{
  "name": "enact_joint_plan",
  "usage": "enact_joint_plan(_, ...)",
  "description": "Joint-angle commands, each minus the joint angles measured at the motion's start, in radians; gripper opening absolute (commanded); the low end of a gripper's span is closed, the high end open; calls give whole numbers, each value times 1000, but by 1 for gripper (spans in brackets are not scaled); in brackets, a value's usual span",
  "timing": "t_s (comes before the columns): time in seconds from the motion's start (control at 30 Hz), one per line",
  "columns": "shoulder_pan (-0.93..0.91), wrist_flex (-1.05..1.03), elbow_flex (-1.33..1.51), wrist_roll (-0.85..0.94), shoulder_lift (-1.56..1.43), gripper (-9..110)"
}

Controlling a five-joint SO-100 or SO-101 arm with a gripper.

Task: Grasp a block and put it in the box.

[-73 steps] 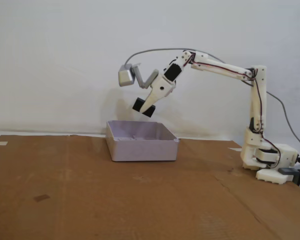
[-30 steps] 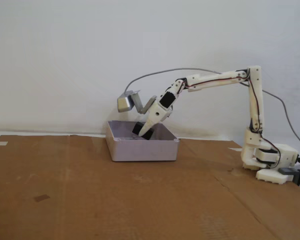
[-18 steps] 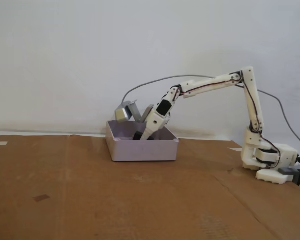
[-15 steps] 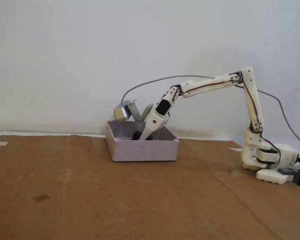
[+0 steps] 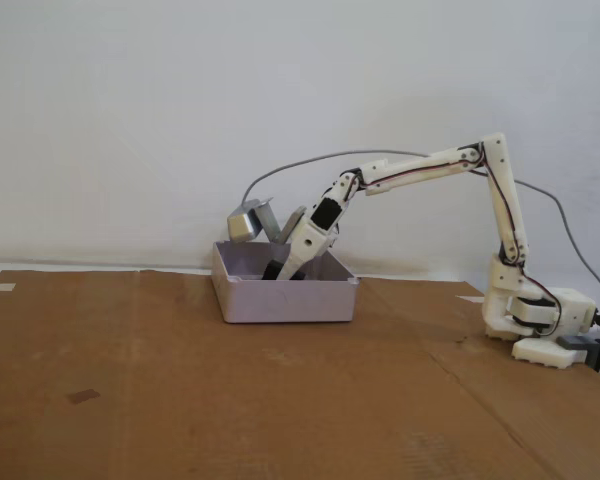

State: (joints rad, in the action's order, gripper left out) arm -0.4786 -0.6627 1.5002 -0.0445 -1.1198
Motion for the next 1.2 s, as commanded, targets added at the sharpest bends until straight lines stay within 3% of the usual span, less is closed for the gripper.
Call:
enact_joint_plan(0.0,0,37,-104,3,-44,0)
enact_joint_plan(0.83,-9,-20,-120,12,-8,1)
enact_joint_plan(1.17,2,-12,-120,11,-5,24)
